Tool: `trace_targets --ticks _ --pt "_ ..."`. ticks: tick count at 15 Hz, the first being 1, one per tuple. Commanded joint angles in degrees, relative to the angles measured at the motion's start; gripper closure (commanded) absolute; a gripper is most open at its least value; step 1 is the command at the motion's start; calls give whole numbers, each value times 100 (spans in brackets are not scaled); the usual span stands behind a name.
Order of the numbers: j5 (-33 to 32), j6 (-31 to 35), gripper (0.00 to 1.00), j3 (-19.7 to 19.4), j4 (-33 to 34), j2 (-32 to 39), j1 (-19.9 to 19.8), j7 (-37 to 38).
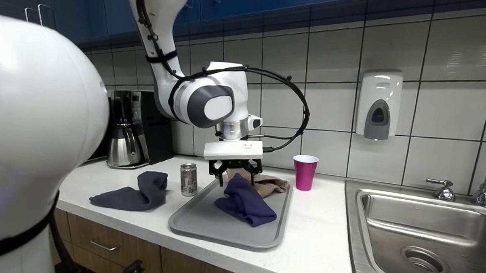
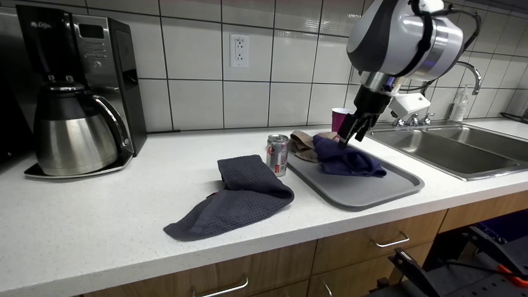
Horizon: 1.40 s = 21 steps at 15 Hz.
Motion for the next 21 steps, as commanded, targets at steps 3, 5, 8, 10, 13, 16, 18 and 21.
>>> trace_targets --ticks 3,5,8,10,13,16,18,21 --pt "239 198 0 239 544 757 -132 -218" --pt "253 186 0 290 674 927 -187 -213" --pt "255 163 0 343 846 1162 -265 -178" --pt "246 177 0 370 920 1288 -317 -181" --pt "223 160 0 395 1004 1427 -381 -162" --pt "209 147 0 398 1055 1512 -422 -145" --pt "212 137 28 403 1065 1522 -442 -139" --pt "189 129 51 362 1043 1482 -432 -107"
